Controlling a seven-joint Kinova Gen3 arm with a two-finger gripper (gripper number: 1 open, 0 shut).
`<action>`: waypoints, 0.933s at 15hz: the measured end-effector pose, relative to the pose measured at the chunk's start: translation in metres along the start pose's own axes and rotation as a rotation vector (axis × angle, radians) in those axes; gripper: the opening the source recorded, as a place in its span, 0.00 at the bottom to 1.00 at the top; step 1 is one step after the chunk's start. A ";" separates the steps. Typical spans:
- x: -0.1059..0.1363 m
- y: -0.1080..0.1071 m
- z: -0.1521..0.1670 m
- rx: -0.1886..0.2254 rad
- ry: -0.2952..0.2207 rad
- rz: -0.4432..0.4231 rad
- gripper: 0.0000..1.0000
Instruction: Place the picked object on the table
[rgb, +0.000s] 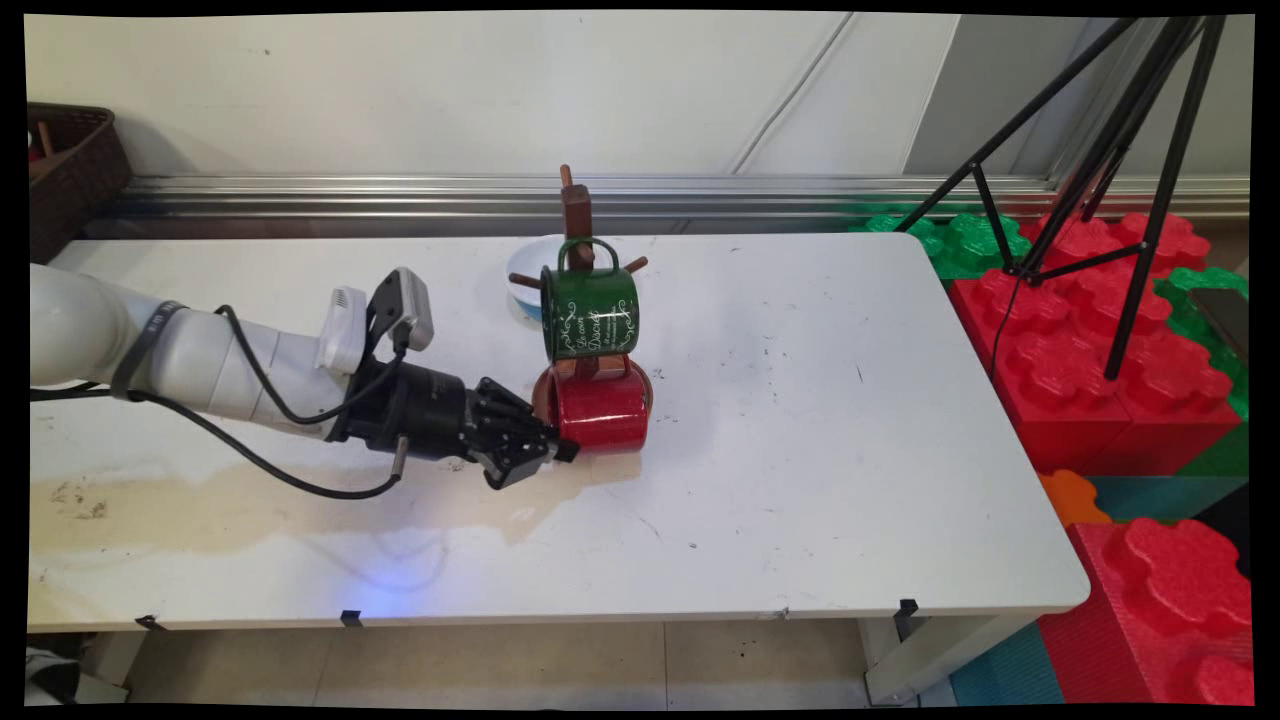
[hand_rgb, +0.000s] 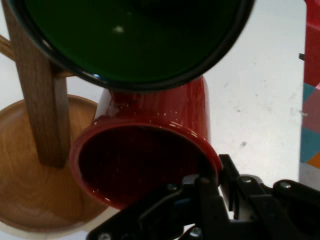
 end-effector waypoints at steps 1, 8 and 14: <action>0.000 0.001 -0.001 -0.003 -0.001 -0.002 0.00; 0.006 0.014 -0.012 -0.035 -0.004 -0.012 0.00; 0.009 0.024 -0.020 -0.058 -0.008 -0.016 0.00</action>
